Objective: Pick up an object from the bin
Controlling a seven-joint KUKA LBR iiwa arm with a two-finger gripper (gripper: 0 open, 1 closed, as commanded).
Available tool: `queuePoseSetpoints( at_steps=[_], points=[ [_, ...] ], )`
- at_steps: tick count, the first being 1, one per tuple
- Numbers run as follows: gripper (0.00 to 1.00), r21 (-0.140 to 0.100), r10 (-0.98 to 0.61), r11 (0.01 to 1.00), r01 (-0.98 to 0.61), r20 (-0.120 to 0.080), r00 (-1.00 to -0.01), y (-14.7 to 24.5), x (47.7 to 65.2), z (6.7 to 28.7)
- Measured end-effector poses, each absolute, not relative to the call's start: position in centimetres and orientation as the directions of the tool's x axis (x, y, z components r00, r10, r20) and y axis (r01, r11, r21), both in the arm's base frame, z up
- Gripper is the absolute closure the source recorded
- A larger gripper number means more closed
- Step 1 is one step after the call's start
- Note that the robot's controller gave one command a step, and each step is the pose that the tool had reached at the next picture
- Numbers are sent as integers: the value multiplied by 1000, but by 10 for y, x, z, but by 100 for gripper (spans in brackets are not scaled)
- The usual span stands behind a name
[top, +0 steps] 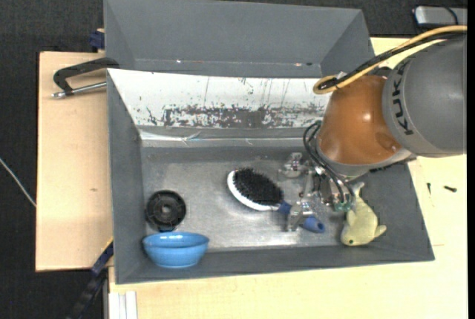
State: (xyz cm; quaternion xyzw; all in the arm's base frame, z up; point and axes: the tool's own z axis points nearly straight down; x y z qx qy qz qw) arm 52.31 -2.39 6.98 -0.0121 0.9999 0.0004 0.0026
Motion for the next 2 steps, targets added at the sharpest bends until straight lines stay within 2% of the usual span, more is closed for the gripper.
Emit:
queuePoseSetpoints(
  at_steps=[1,2],
  points=[
    [100,1,-25,1000,-25,-2,-1000,-24,523,72],
    [0,0,-26,1000,-26,-3,-1000,-24,523,72]
  ],
)
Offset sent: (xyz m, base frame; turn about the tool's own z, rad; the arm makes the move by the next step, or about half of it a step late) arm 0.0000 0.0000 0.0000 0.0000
